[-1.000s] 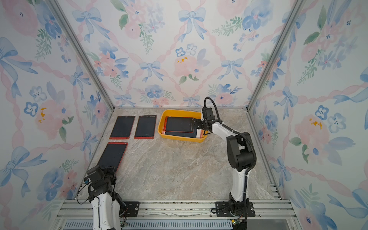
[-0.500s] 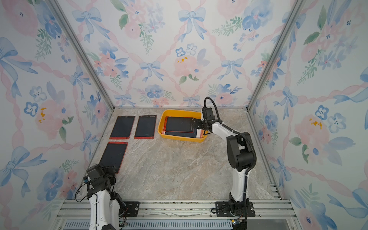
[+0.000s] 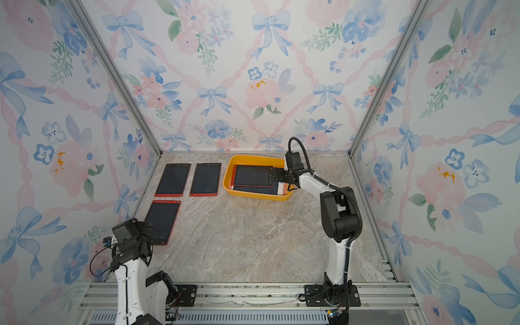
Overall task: Take out the writing tablet from the storage box
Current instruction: Place the writing tablet at the center of the board.
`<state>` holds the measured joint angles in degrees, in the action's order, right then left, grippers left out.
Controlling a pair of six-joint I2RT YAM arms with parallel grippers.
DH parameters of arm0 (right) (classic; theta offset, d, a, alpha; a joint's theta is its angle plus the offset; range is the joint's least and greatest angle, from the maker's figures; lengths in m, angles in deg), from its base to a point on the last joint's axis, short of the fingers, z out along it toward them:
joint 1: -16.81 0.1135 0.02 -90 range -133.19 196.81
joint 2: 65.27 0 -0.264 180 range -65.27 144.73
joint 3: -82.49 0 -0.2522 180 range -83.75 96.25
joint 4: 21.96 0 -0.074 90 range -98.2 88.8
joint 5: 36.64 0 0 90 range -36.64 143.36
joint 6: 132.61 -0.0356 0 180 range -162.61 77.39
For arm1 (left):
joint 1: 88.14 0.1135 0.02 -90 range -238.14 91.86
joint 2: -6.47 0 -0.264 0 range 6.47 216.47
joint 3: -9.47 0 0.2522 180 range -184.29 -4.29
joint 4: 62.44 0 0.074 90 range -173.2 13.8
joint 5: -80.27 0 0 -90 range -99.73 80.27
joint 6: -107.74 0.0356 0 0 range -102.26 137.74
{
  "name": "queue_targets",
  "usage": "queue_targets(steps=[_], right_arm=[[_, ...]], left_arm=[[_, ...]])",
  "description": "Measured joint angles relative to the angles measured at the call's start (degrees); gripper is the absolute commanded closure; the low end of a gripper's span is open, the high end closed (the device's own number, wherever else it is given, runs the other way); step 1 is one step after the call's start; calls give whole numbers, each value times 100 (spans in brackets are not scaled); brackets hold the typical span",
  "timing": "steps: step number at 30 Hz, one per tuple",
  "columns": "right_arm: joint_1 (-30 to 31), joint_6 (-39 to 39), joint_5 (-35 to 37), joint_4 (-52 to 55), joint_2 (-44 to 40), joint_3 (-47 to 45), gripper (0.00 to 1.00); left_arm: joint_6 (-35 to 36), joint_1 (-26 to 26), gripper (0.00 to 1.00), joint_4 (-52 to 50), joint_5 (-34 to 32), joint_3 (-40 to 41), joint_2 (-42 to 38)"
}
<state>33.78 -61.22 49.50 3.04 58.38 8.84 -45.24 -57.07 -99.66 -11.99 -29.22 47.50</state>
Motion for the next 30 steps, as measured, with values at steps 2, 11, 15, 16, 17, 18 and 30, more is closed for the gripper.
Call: queue_targets(steps=[2,11,15,16,17,18,30], right_arm=[[0,2,24,-4,0,-7,3],[0,0,238,44,-50,-42,3],[-2,-2,313,109,-85,-42,3],[-2,-2,323,122,-96,-42,3],[-2,-4,326,136,-107,-42,3],[-2,-7,332,151,-120,-42,3],[-37,-48,966,684,-417,-44,3]], left_arm=[[155,-219,7,-39,-173,-348,144],[852,-1331,2,-48,-927,-1893,896],[1467,-2249,2,-22,-970,-2728,1727],[1633,-2542,2,4,-962,-2940,1963],[1794,-2820,2,28,-953,-3145,2181],[1965,-3145,2,39,-929,-3403,2452],[3501,-5611,2,258,-151,-6476,5936]])
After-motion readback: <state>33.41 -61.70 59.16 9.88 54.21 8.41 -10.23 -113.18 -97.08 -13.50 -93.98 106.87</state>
